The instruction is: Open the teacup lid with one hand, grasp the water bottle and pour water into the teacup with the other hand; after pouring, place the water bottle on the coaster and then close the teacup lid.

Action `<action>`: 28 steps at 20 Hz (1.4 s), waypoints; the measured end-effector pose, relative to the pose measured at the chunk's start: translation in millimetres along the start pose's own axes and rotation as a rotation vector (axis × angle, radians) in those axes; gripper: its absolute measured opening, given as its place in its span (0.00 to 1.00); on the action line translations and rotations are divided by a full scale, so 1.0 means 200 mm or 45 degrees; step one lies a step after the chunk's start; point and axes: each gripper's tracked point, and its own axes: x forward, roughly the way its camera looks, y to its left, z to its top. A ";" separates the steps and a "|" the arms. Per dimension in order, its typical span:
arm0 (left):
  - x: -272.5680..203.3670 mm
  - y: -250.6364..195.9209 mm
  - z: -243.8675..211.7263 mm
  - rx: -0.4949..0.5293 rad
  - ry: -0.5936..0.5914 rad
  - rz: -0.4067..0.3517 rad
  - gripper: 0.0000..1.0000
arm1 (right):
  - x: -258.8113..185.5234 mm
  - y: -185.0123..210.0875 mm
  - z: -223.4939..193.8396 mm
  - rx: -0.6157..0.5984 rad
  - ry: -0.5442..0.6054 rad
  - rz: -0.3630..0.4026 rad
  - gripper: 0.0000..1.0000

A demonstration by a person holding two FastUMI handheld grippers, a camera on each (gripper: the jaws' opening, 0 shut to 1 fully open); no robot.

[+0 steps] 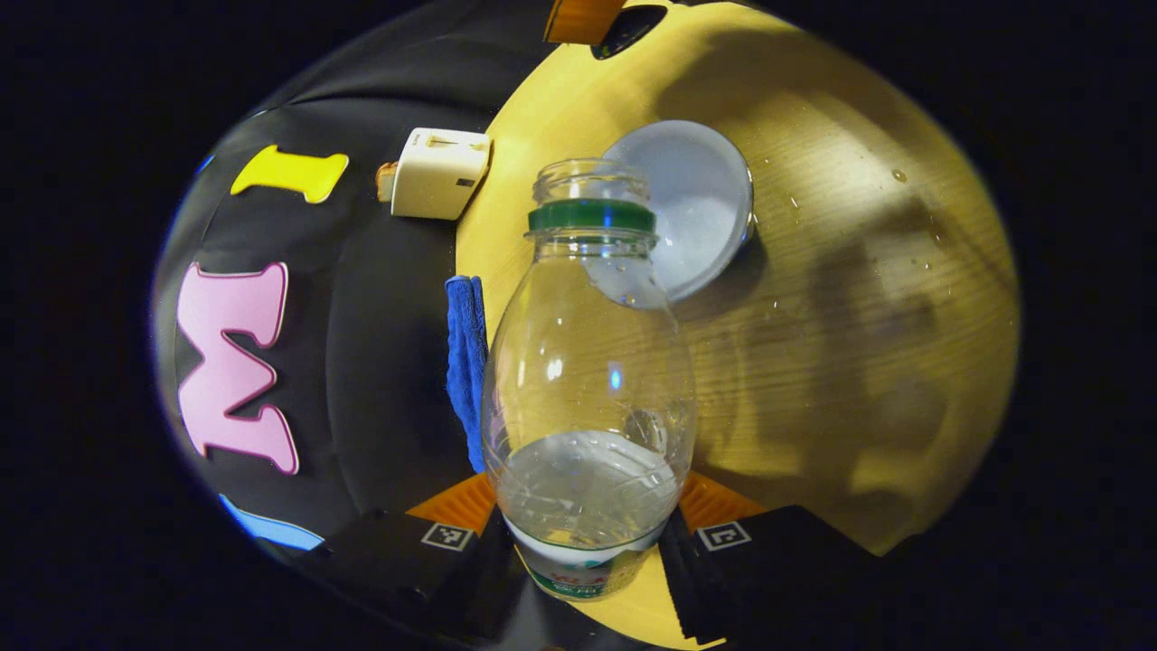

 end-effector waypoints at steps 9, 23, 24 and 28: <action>0.04 0.09 -0.04 0.229 0.018 -0.023 0.75 | -0.03 0.04 -0.03 0.051 -0.007 -0.013 0.26; 0.03 0.18 -0.01 0.471 0.061 -0.009 0.75 | -0.07 -0.01 -0.05 0.101 0.008 -0.062 0.22; 0.04 0.18 -0.01 0.479 0.065 -0.008 0.75 | -0.07 -0.02 -0.05 0.096 0.010 -0.060 0.23; 0.05 0.21 -0.01 0.492 0.057 -0.004 0.75 | -0.07 -0.01 -0.04 0.091 0.007 -0.054 0.21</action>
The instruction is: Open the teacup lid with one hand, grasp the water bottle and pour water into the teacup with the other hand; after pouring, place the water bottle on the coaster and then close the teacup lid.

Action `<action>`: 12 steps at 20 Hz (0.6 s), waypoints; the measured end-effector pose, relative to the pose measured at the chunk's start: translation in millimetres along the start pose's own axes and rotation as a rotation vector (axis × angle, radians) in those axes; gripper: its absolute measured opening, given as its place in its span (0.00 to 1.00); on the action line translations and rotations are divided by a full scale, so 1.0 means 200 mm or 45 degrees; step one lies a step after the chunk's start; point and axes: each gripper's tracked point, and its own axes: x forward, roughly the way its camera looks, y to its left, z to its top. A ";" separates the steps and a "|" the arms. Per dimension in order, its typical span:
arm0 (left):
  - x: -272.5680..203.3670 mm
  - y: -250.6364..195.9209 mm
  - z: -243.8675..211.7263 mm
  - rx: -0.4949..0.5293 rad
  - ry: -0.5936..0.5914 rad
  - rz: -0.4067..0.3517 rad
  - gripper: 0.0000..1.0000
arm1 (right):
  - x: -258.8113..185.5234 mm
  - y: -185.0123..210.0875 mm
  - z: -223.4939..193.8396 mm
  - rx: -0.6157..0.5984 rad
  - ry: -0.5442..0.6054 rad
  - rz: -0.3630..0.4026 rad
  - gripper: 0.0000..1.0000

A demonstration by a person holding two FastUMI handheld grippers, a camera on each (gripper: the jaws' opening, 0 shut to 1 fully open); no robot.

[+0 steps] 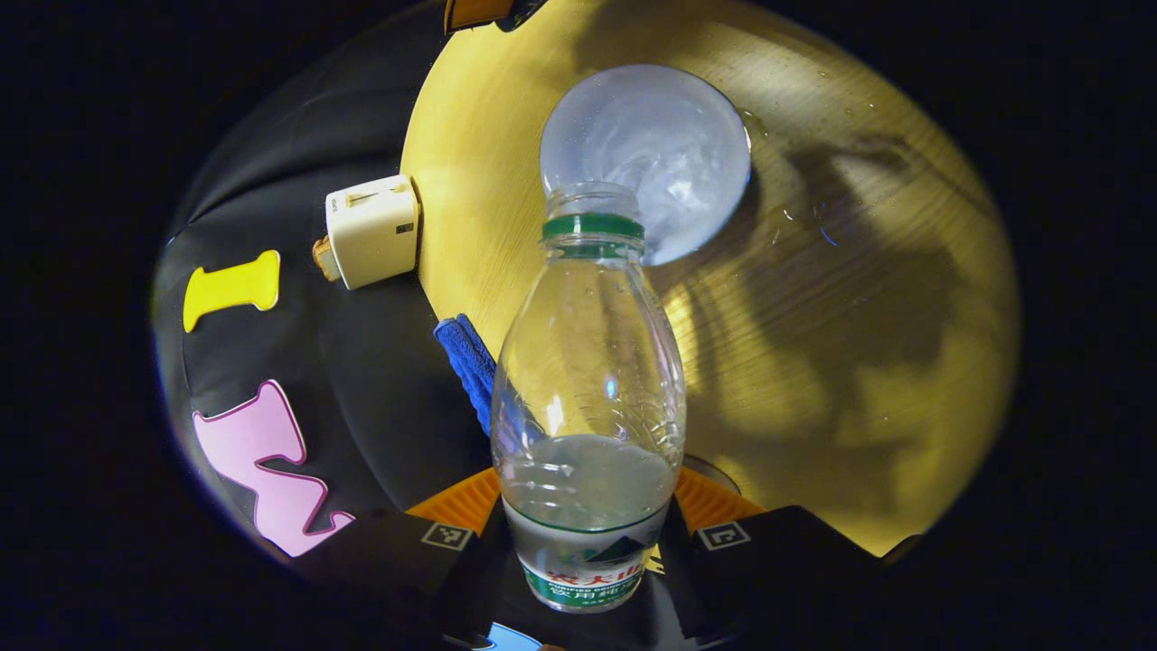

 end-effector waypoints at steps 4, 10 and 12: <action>-0.02 0.00 0.00 -0.012 -0.004 0.023 0.75 | 0.00 0.01 0.01 0.008 0.000 0.007 0.21; -0.02 0.03 0.01 0.023 -0.002 0.051 0.75 | 0.00 0.02 0.01 0.002 0.001 0.015 0.21; -0.03 0.04 0.01 0.033 0.005 0.063 0.75 | 0.00 0.03 0.02 0.005 -0.002 0.015 0.23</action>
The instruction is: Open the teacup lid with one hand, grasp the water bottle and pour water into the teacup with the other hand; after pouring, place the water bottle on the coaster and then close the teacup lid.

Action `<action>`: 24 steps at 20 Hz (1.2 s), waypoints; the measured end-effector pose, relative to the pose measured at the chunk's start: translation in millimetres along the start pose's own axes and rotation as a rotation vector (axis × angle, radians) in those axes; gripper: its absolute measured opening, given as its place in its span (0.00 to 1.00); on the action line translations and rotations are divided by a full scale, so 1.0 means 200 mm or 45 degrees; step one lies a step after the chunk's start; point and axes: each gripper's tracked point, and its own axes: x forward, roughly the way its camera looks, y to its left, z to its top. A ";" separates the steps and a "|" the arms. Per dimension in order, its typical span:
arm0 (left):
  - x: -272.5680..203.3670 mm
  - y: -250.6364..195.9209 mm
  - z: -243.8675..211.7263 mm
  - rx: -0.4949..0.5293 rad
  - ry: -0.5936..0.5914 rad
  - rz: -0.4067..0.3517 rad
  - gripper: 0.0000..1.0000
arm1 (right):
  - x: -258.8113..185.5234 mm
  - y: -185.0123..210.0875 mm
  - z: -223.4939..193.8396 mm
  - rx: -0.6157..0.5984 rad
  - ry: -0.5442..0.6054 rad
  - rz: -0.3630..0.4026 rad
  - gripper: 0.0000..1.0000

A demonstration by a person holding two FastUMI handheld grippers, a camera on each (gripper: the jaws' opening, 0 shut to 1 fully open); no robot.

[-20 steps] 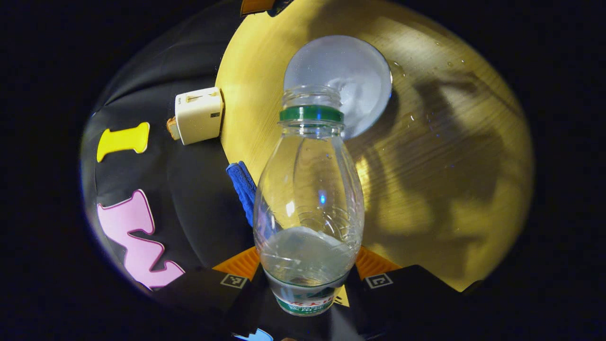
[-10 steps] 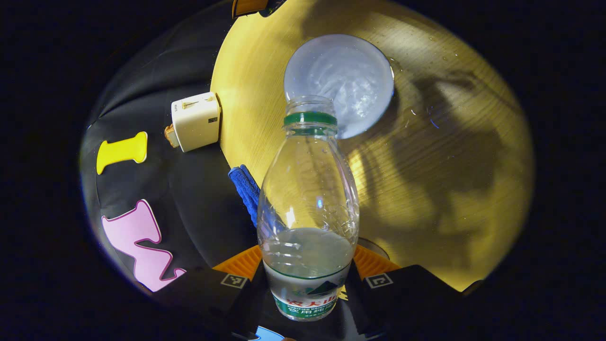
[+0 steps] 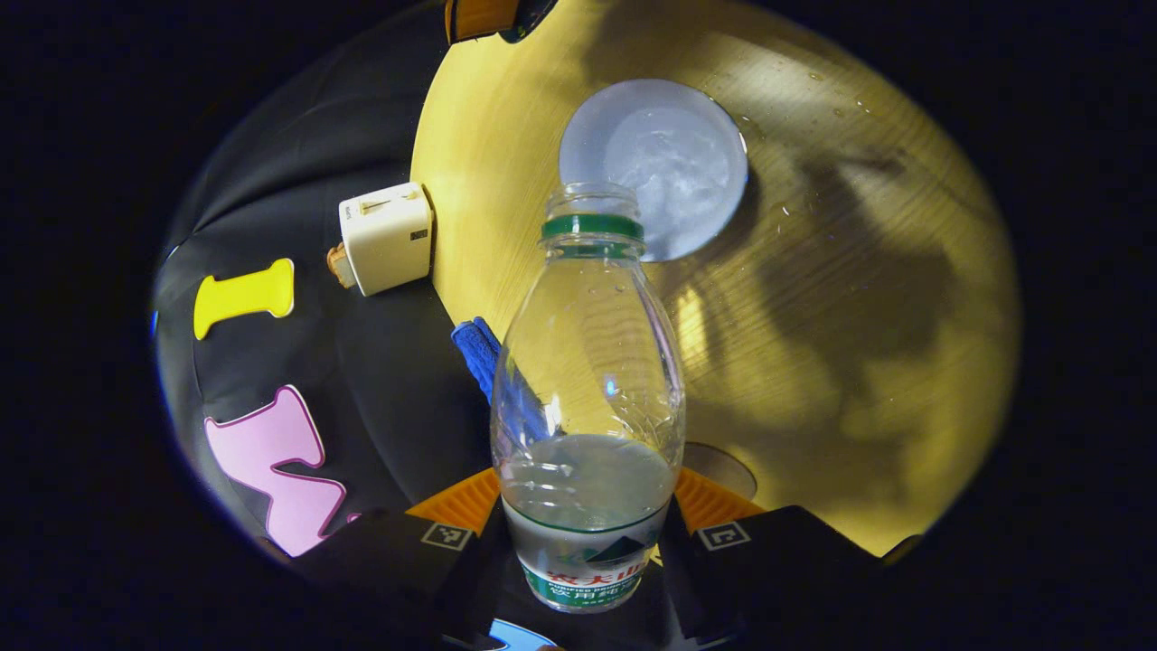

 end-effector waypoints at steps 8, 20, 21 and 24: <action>-0.02 0.04 -0.02 0.065 0.028 0.022 0.75 | 0.00 0.03 0.02 -0.010 -0.010 0.006 0.21; -0.03 0.05 -0.02 0.144 0.053 0.032 0.75 | 0.00 0.05 0.05 -0.006 -0.024 0.013 0.26; -0.03 0.05 -0.02 0.150 0.056 0.033 0.75 | 0.00 0.04 0.05 -0.001 -0.025 0.010 0.24; -0.04 0.06 -0.02 0.165 0.057 0.038 0.75 | 0.00 0.04 0.06 0.022 -0.032 0.003 0.21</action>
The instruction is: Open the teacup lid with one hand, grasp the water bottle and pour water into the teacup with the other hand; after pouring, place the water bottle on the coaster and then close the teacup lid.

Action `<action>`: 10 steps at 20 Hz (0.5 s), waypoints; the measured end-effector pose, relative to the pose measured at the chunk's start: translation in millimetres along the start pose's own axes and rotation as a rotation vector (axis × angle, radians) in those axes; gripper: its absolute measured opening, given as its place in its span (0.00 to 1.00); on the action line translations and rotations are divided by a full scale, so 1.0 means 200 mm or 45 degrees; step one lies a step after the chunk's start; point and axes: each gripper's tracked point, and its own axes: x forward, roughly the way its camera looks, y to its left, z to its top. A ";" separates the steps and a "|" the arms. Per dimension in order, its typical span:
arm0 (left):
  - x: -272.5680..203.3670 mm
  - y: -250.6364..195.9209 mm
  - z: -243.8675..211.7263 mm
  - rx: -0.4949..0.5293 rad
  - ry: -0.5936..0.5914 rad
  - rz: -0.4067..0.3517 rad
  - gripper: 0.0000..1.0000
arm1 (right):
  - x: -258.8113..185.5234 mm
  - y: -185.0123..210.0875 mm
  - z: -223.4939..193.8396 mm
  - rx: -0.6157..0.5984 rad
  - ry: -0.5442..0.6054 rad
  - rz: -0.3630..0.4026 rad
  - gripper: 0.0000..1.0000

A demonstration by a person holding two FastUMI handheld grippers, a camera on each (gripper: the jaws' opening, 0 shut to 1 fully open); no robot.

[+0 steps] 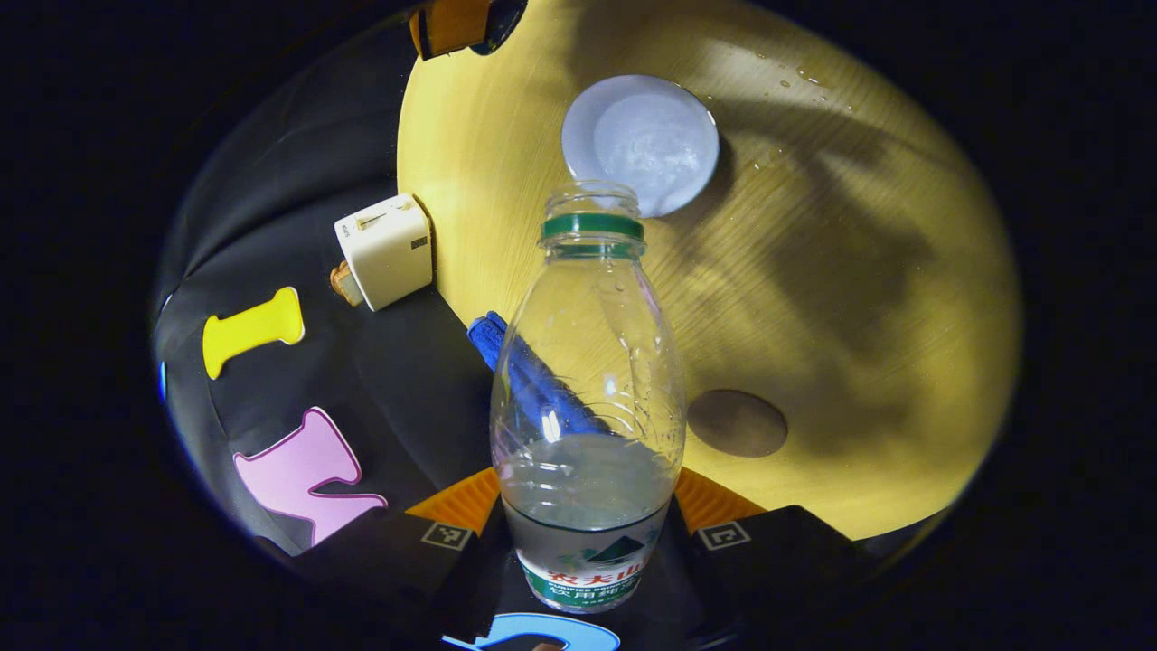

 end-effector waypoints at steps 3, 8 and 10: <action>0.00 0.00 0.00 0.025 -0.003 0.005 0.75 | -0.01 0.00 0.01 0.012 -0.010 -0.004 0.21; -0.01 0.00 0.01 0.041 -0.011 0.027 0.75 | -0.02 -0.01 0.01 0.011 -0.018 -0.012 0.31; -0.01 0.00 0.02 0.039 -0.011 0.032 0.75 | -0.04 -0.02 0.02 0.017 -0.020 -0.018 0.26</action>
